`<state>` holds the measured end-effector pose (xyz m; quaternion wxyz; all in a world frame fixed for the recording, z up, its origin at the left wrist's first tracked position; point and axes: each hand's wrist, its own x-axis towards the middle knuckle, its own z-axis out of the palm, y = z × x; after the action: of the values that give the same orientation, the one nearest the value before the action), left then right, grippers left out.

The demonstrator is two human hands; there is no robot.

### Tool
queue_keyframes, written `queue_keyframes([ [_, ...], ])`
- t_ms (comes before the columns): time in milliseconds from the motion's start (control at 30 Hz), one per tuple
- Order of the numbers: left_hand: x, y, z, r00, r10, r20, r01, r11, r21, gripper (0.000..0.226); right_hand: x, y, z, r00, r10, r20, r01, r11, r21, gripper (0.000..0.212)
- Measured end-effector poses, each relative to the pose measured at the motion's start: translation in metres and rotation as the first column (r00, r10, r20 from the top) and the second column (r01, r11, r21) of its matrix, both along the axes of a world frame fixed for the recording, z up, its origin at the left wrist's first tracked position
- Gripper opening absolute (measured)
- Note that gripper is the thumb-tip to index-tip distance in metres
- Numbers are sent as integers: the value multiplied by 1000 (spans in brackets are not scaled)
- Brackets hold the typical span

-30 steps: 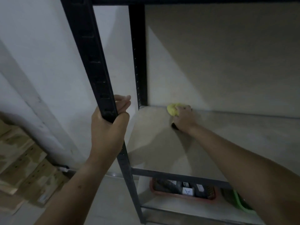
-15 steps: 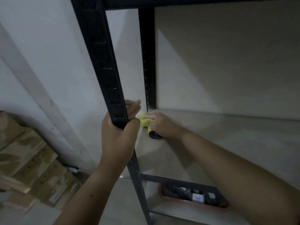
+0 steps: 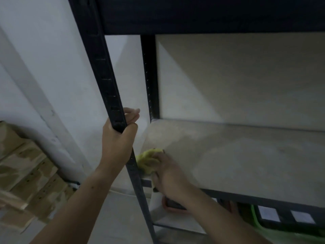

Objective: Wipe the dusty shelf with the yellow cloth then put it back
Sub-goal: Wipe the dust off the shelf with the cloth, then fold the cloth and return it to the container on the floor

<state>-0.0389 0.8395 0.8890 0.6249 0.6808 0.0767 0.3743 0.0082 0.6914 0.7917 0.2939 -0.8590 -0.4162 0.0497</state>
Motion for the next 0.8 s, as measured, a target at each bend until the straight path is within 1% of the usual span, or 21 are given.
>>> queue_keyframes([
  [33,-1,0,1,1000,-4,-15,4,1000,11,29,-9,-4,-1,998,53,47,-53,999,-10,44],
  [67,-2,1,2,999,-9,-31,10,1000,21,28,-15,-12,0,995,91,43,-90,996,-15,45],
  [100,-3,1,3,999,-11,-44,12,999,30,27,-20,-20,3,994,107,-22,-108,994,-22,45],
  [133,-4,1,5,998,-10,-57,12,999,37,26,-23,-29,8,986,110,-127,-113,994,-13,44],
  [200,-9,1,8,996,5,-94,1,998,60,25,-31,-47,18,927,108,-359,-108,994,20,44],
  [233,-10,1,11,993,10,-120,0,997,77,25,-36,-56,24,894,101,-437,-88,995,52,44],
  [300,-13,-1,18,984,10,-180,6,996,89,23,-47,-75,35,834,41,-549,37,991,130,39],
  [367,-22,-6,20,963,19,-268,4,996,88,28,-63,-94,48,724,-55,-688,251,950,188,33],
  [400,-31,-10,16,948,25,-317,2,996,85,37,-72,-104,53,652,-72,-754,355,909,220,30],
  [467,-59,-28,0,929,62,-364,-40,997,66,62,-92,-119,60,517,-33,-855,524,803,285,29],
  [500,-78,-41,-11,927,89,-365,-69,995,66,64,-103,-125,62,444,16,-896,596,741,309,29],
  [533,-98,-55,-24,923,92,-373,-75,995,59,55,-114,-129,64,362,91,-928,660,678,324,28],
  [567,-117,-70,-39,902,48,-429,-46,999,16,47,-124,-132,65,267,186,-946,716,618,324,29],
  [600,-133,-85,-49,850,-51,-525,14,997,-74,44,-136,-134,66,172,284,-943,753,580,311,35],
  [633,-149,-99,-60,769,-176,-615,70,979,-193,46,-148,-135,68,88,366,-927,765,571,298,44],
  [667,-161,-110,-67,692,-293,-659,88,941,-326,51,-160,-136,70,19,427,-904,762,579,289,52],
  [700,-171,-117,-71,639,-395,-660,73,886,-459,52,-171,-136,71,-19,464,-886,750,593,294,58],
  [733,-180,-121,-73,605,-496,-623,54,807,-589,48,-182,-136,70,-21,476,-879,731,607,311,59],
  [767,-188,-123,-74,582,-579,-571,44,724,-689,46,-192,-136,68,16,460,-888,707,623,335,55],
  [800,-197,-123,-76,568,-638,-520,51,658,-751,47,-201,-138,65,65,405,-912,689,642,335,51],
])
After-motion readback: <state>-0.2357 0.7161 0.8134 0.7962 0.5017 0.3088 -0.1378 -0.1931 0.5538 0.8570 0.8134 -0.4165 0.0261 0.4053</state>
